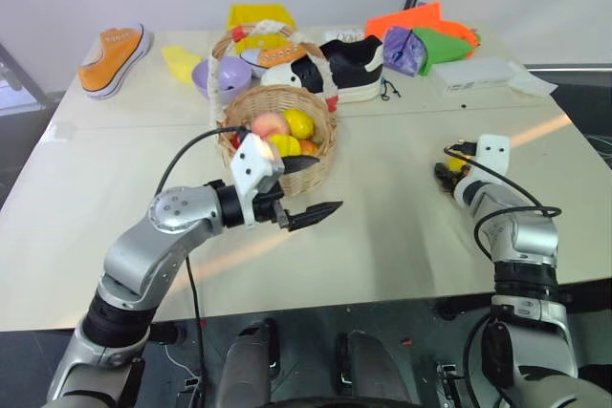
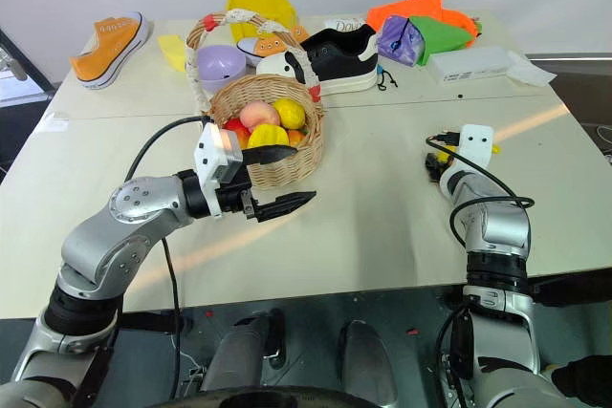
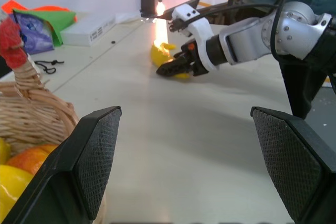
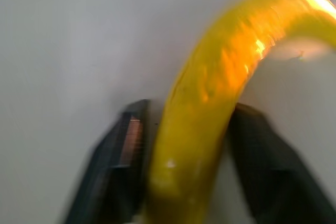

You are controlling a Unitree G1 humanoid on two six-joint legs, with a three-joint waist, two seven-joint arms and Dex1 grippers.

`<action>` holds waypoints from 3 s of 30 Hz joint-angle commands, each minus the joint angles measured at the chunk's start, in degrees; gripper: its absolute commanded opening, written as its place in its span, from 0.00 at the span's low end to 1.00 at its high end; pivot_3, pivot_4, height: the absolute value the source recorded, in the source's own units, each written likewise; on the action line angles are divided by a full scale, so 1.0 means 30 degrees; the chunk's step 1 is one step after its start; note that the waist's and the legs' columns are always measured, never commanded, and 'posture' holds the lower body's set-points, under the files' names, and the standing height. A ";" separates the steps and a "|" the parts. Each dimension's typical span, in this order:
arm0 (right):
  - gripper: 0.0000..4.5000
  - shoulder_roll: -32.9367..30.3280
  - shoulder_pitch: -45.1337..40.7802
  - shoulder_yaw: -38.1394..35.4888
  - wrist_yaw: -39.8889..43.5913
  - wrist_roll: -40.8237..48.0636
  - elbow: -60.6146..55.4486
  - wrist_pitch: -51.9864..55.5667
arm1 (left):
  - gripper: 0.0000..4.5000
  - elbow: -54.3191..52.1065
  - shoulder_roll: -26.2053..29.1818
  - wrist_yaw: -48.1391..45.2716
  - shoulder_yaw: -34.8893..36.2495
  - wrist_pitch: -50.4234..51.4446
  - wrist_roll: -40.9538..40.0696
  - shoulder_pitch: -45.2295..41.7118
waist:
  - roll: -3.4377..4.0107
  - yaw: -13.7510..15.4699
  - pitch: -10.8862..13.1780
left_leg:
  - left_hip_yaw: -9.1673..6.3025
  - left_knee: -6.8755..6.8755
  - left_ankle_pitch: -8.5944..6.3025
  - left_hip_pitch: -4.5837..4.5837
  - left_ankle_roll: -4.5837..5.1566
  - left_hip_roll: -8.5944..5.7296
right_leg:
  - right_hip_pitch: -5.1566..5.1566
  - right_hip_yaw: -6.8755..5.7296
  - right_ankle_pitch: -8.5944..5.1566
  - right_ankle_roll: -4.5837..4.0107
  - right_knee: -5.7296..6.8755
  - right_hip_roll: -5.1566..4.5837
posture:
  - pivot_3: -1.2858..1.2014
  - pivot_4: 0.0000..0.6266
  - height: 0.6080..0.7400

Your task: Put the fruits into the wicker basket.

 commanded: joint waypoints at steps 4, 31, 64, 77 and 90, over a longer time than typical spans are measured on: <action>0.15 -0.2066 0.0954 0.2193 0.3341 -0.0799 -0.4268 -0.2099 | 0.94 -0.1118 0.0380 0.0369 0.2055 -0.0620 -0.0324 0.0936 | 0.0019 -0.0042 0.0010 | -0.0001 -0.0005 0.0000 -0.0006 0.0000 0.0001 | -0.0011 0.0003 -0.0002 0.0001 0.0001 -0.0003 | 0.52 0.24 1.00; 0.25 0.1672 -0.8116 1.1914 0.8886 0.0019 -0.4383 0.0339 | 0.94 -0.0618 0.3376 0.0590 0.8293 -0.2046 -0.0307 0.5436 | -0.0055 -0.0361 -0.0035 | 0.0163 -0.0052 0.0066 -0.0354 -0.0141 0.0220 | -0.0493 -0.0077 0.0153 -0.0194 0.0017 -0.0012 | 0.52 0.24 1.00; 0.03 0.2369 -0.7744 0.6046 0.7319 0.0322 -0.2843 -0.2619 | 0.94 -0.1133 0.2976 0.1235 0.7567 -0.1832 -0.1011 0.5146 | -0.0065 -0.0351 -0.0042 | 0.0381 0.0036 0.0067 -0.0253 -0.0124 0.0297 | -0.0527 -0.0019 0.0264 -0.0015 0.0179 0.0082 | 0.52 0.24 1.00; 0.00 -0.5215 -0.3923 -0.0436 0.6553 -0.0070 -0.4821 -0.1887 | 0.94 0.0101 0.2722 0.0648 0.6327 -0.2239 -0.0710 0.3711 | -0.0064 -0.0267 -0.0041 | 0.0402 0.0047 0.0064 -0.0254 -0.0123 0.0286 | -0.0537 -0.0015 0.0260 -0.0019 0.0181 0.0052 | 0.52 0.24 1.00; 0.55 -0.6416 -0.2236 -0.2807 0.4050 -0.1060 0.0122 -0.4957 | 0.94 0.1073 0.2474 0.0245 0.5670 -0.2552 -0.0416 0.2518 | -0.0023 -0.0437 -0.0030 | 0.0438 0.0046 0.0070 -0.0201 -0.0114 0.0291 | -0.0533 0.0044 0.0256 0.0001 0.0214 0.0088 | 0.52 0.24 1.00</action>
